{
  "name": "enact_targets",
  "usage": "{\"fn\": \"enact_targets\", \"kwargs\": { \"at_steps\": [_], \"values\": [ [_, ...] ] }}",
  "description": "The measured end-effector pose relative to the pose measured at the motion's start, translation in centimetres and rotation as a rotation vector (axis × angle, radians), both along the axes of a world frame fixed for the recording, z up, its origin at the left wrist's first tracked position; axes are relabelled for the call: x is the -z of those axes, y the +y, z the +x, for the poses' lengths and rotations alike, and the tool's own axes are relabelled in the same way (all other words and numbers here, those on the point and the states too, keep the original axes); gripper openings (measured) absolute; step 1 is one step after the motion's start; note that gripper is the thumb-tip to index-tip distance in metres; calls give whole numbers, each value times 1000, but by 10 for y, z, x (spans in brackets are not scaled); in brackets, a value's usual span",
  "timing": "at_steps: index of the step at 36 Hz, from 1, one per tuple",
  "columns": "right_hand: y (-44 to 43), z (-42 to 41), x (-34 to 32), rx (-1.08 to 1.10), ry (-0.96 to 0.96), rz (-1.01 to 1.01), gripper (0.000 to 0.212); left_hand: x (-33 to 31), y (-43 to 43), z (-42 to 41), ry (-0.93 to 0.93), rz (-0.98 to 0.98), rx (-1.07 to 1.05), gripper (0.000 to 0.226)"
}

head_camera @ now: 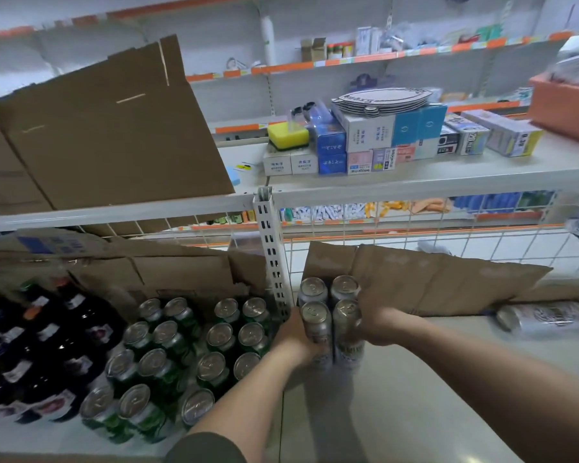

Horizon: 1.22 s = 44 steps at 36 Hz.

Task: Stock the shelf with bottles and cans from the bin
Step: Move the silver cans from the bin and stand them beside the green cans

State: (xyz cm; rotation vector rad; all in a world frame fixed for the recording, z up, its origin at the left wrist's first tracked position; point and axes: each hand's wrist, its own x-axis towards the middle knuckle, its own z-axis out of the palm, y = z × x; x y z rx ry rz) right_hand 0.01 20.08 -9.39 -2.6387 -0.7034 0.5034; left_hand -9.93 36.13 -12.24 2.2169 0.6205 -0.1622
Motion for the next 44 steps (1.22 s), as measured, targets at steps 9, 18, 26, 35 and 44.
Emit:
{"fn": "enact_targets", "kwargs": {
  "at_steps": [9, 18, 26, 35, 44],
  "values": [
    [0, -1, 9, 24, 61, 41, 63, -2, 17, 4, 41, 47, 95, 83],
    [-5, -6, 16, -7, 5, 74, 58, 13, 12, -3, -56, -9, 29, 75],
    [-7, -16, 17, -17, -1, 199, 83, 11, 14, -1, -39, -51, 86, 84],
    [-39, -7, -27, 109, 114, -140, 105, -70, 46, 12, 117, 114, 359, 108],
    [-149, -9, -90, 338, -48, -178, 52, -130, -45, 68, -279, 274, 499, 15]
  ]
}}
